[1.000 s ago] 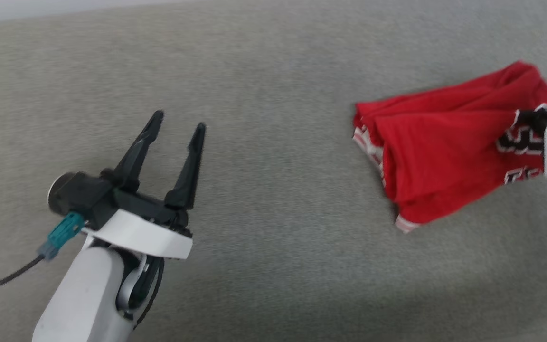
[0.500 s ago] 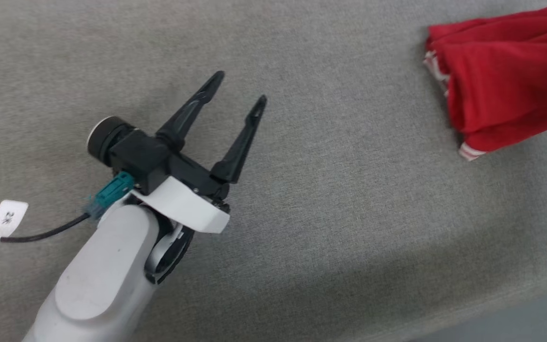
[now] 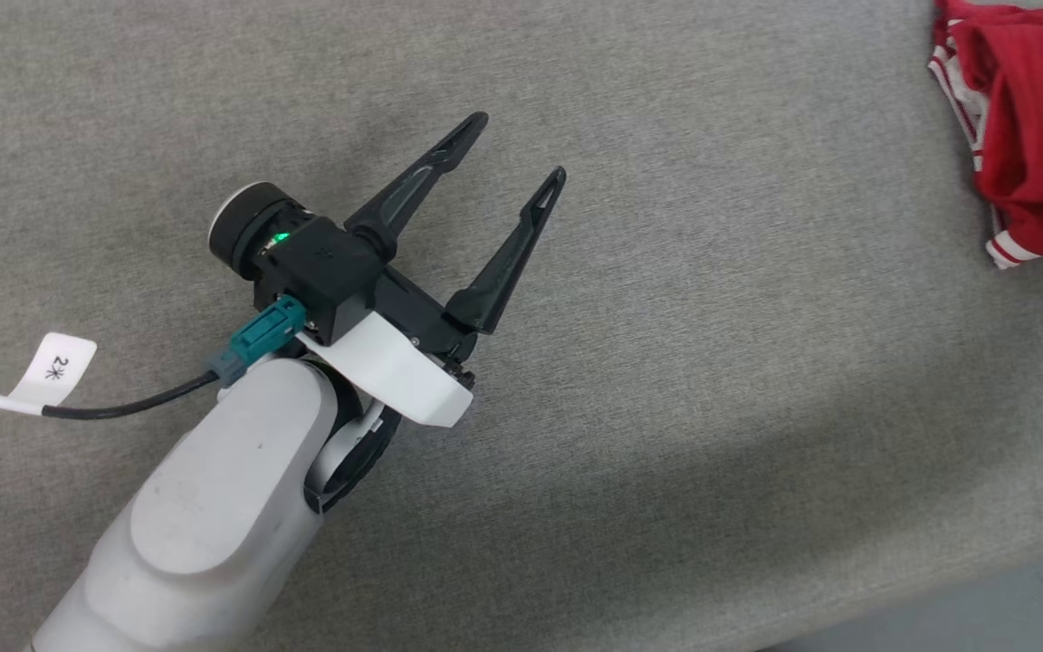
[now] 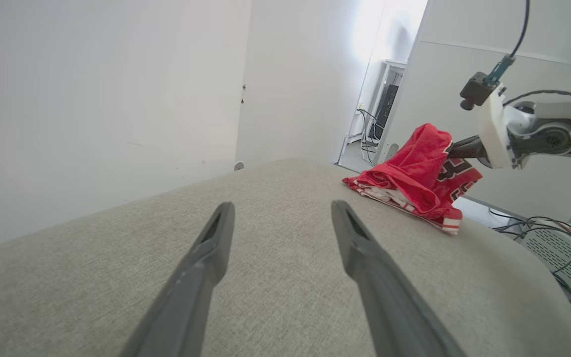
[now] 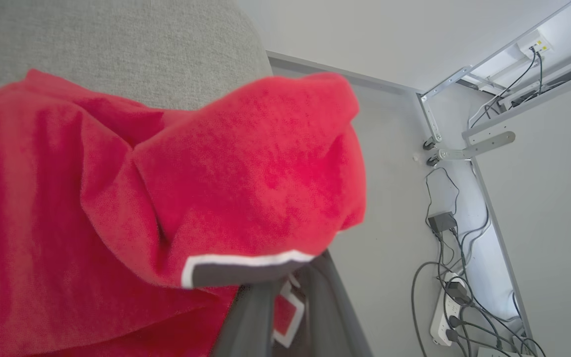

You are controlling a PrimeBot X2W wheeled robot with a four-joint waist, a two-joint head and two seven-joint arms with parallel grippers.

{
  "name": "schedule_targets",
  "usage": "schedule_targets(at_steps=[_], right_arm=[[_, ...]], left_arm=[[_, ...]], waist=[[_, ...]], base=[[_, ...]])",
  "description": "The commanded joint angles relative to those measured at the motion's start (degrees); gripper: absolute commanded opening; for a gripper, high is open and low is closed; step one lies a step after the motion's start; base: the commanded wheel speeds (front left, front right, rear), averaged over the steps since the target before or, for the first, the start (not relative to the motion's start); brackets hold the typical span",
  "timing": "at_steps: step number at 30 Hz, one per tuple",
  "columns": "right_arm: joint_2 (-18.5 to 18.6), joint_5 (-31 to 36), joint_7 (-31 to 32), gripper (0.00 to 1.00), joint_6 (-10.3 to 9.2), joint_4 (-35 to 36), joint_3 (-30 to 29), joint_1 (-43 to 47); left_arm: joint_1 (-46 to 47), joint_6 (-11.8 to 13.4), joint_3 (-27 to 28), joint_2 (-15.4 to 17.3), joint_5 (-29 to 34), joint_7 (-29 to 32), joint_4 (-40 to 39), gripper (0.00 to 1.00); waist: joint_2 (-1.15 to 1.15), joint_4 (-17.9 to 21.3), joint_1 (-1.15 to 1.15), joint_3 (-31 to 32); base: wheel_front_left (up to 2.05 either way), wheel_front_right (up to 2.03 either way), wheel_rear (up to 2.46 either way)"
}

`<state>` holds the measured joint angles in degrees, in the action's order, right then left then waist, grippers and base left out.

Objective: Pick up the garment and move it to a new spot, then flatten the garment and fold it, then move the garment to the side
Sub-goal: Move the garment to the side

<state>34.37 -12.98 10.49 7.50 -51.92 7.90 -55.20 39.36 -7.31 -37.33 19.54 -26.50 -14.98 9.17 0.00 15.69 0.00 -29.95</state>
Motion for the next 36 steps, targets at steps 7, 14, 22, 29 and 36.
schedule_targets(at_steps=[7, 14, 22, 29, 36], right_arm=[[-2.0, 4.3, -5.0, 0.00, -0.02, -8.7, -4.6, -4.1], [-2.2, 7.4, -7.7, 1.00, -0.02, -13.7, -7.7, -6.9], [-1.6, 8.6, -11.2, 1.00, -0.02, -16.2, -9.5, -8.6], [-2.1, 8.9, -13.4, 1.00, -0.02, -17.6, -10.7, -8.9], [-5.3, 7.2, -16.6, 1.00, -0.02, -16.9, -9.3, -7.1]], left_arm=[[1.8, -0.2, -1.0, -0.3, -0.5, -0.3, 0.7, 1.00], [1.1, -0.2, 0.1, -0.3, -0.6, -0.3, 0.4, 1.00], [-0.9, -0.2, 2.2, -0.2, -0.8, -0.3, -0.3, 1.00], [-3.8, -0.2, 4.7, -0.2, -0.5, -0.3, -0.9, 1.00], [-8.3, -0.2, 8.6, -0.4, -0.6, -0.3, -1.4, 1.00]], waist=[[0.00, -1.8, 0.00, -1.0], [0.00, -2.3, 0.00, -0.5], [0.00, -2.7, 0.00, 1.0], [0.00, -3.7, 0.00, 3.5], [0.00, -4.9, 0.00, 7.3]], base=[[0.00, 0.00, 0.00], [0.00, 0.00, 0.00], [0.00, 0.00, 0.00], [0.00, 0.00, 0.00], [0.00, 0.00, 0.00]])
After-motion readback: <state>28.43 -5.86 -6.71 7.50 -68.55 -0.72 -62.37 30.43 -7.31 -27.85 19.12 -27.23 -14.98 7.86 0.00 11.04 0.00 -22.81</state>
